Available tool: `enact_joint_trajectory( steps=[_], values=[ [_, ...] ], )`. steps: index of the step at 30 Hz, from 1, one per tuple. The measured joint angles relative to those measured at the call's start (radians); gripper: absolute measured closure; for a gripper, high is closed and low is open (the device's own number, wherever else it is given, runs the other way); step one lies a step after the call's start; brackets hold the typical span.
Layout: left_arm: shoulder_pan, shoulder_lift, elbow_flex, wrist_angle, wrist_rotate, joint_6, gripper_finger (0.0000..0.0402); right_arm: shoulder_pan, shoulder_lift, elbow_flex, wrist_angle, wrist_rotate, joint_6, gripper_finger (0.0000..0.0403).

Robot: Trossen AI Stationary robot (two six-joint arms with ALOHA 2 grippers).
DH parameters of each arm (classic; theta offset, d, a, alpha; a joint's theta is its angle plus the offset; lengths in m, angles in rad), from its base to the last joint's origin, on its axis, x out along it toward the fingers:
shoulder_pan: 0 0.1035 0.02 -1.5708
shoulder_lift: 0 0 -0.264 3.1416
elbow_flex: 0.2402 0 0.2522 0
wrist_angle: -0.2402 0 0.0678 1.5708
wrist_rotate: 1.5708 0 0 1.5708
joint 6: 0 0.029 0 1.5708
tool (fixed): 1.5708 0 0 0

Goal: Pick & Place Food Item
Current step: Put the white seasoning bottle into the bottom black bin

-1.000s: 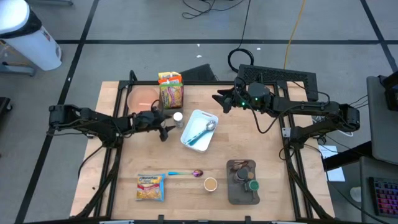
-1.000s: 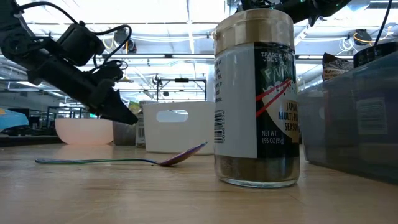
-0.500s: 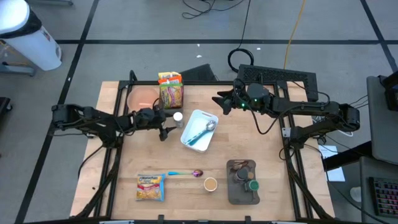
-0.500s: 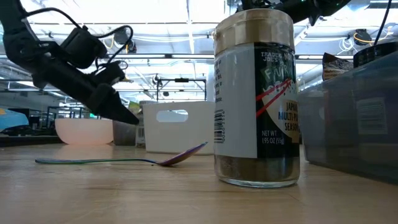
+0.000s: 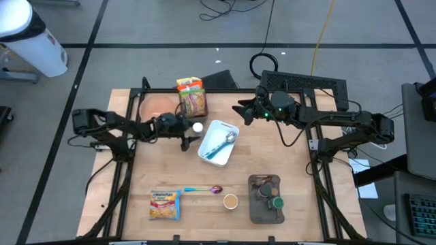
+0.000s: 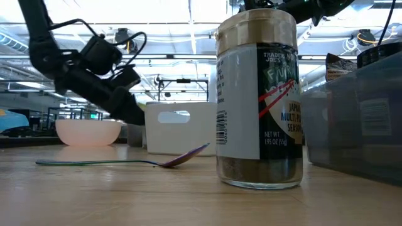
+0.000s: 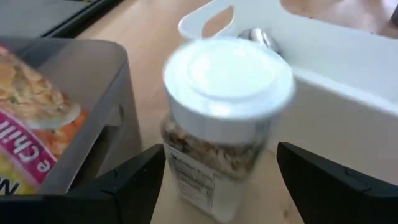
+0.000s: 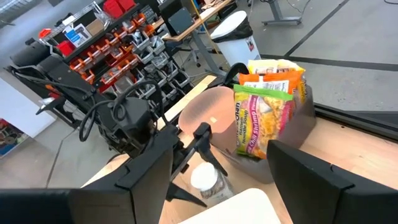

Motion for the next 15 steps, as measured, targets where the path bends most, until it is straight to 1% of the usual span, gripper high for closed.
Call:
enact_joint_trajectory(
  steps=[4, 6, 10, 15],
  values=[
    [-0.008, 0.041, 0.055, 0.002, 0.002, 0.005, 0.0091, 0.001, 0.000, 0.000, 0.000, -0.001, 0.010, 0.0149],
    [-0.009, 0.054, 0.073, -0.001, 0.019, 0.003, 0.0095, 0.001, 0.000, 0.000, 0.000, -0.001, 0.014, 0.0149],
    [-0.015, 0.069, 0.083, -0.028, 0.068, -0.002, 0.0104, 0.014, 0.000, 0.000, -0.002, -0.001, 0.013, 0.0149],
    [-0.038, 0.070, 0.083, -0.100, 0.074, -0.005, 0.0125, 0.021, 0.000, 0.000, -0.025, 0.000, 0.010, 0.0149]
  ],
)
